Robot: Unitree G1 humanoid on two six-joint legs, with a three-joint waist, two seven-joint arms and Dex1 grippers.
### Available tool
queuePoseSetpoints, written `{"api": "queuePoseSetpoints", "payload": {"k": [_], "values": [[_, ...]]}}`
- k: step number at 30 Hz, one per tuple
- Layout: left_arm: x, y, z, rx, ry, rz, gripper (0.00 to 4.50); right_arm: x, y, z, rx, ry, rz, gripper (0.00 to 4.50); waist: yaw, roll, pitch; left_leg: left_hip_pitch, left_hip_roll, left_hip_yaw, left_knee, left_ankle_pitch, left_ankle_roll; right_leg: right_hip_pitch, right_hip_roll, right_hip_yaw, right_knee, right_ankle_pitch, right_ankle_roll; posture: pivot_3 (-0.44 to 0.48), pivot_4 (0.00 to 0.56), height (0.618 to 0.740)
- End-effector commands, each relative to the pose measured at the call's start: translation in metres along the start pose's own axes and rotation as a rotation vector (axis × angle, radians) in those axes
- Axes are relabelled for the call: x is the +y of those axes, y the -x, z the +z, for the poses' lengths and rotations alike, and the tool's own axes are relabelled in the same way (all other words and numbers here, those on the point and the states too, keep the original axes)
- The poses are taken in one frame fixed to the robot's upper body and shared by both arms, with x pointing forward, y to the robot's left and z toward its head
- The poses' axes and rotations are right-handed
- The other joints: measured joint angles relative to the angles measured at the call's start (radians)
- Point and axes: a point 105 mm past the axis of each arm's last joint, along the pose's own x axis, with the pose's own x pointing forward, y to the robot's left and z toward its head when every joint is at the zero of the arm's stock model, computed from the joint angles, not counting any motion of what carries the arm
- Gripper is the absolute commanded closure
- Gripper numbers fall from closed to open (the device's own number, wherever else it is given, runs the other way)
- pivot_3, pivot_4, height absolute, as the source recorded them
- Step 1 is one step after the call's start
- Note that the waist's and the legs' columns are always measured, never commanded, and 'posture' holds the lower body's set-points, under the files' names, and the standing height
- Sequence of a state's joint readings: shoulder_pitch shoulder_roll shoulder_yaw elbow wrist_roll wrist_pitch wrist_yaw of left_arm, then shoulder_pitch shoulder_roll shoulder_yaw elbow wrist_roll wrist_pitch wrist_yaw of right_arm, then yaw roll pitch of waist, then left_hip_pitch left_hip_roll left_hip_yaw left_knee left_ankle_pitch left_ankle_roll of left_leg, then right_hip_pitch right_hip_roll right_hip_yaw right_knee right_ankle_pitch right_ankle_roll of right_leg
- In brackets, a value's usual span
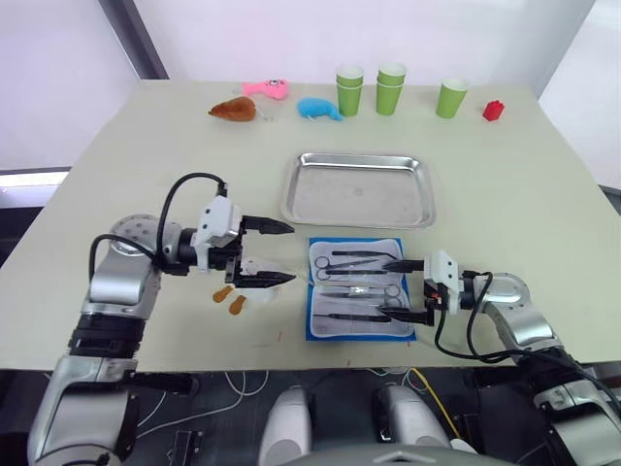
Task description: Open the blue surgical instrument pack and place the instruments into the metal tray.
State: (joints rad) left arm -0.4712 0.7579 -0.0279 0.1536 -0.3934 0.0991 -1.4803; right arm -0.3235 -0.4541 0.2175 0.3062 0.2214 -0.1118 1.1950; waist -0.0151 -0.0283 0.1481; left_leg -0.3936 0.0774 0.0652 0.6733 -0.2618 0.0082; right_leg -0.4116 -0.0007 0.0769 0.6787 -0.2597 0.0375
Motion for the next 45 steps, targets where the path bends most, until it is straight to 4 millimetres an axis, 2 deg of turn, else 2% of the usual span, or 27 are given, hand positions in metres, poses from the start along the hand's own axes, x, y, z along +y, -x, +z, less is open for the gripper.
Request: {"api": "queuePoseSetpoints", "payload": {"k": [1, 3, 4, 9, 19, 29, 45], "values": [[0.006, -0.007, -0.003, 0.020, -0.008, -0.007, 1.44, 0.008, 0.003, -0.030, 0.106, -0.081, 0.001, 0.00, 0.000, 0.000, 0.000, 0.000, 0.000, 0.000, 0.000, 0.000, 0.000, 0.000, 0.000, 0.000, 0.000, 0.000, 0.000, 0.000, 0.150, 0.739], [0.010, -0.013, -0.007, 0.027, -0.019, 0.001, 2.50, 0.007, 0.004, -0.030, 0.106, -0.069, -0.006, 0.00, 0.000, 0.000, 0.000, 0.000, 0.000, 0.000, 0.000, 0.000, 0.000, 0.000, 0.000, 0.000, 0.000, 0.000, 0.000, 0.000, 0.150, 0.739], [0.012, -0.017, -0.009, 0.028, -0.024, -0.005, 2.88, 0.006, 0.004, -0.030, 0.105, -0.067, -0.008, 0.00, 0.000, 0.000, 0.000, 0.000, 0.000, 0.000, 0.000, 0.000, 0.000, 0.000, 0.000, 0.000, 0.000, 0.000, 0.000, 0.000, 0.150, 0.739], [0.024, -0.041, -0.017, 0.036, -0.034, -0.029, 2.88, 0.005, 0.003, -0.029, 0.100, -0.062, -0.015, 0.00, 0.000, -0.001, 0.000, 0.000, 0.000, 0.000, 0.002, 0.000, 0.000, 0.002, 0.001, 0.000, 0.000, 0.000, 0.000, 0.000, 0.150, 0.739], [0.042, -0.075, -0.035, 0.076, -0.032, -0.046, 2.88, 0.005, 0.002, -0.028, 0.094, -0.051, -0.029, 0.00, -0.003, -0.001, 0.000, 0.000, 0.000, 0.000, 0.003, 0.000, 0.000, 0.002, 0.001, 0.001, 0.000, 0.001, 0.001, 0.000, 0.150, 0.739], [0.040, -0.083, -0.051, 0.092, 0.012, -0.050, 2.88, 0.008, 0.002, -0.030, 0.094, -0.058, -0.042, 0.00, -0.004, -0.001, -0.001, 0.000, 0.000, -0.001, 0.003, 0.000, 0.000, 0.002, 0.002, 0.001, 0.000, 0.001, 0.001, 0.000, 0.150, 0.739], [0.032, -0.087, -0.063, 0.128, 0.021, -0.069, 2.88, 0.007, -0.003, -0.025, 0.078, -0.065, -0.030, 0.00, -0.004, -0.001, -0.001, 0.000, 0.000, -0.001, 0.003, 0.000, 0.000, 0.002, 0.002, 0.001, 0.000, 0.001, 0.001, 0.000, 0.150, 0.739]]}}
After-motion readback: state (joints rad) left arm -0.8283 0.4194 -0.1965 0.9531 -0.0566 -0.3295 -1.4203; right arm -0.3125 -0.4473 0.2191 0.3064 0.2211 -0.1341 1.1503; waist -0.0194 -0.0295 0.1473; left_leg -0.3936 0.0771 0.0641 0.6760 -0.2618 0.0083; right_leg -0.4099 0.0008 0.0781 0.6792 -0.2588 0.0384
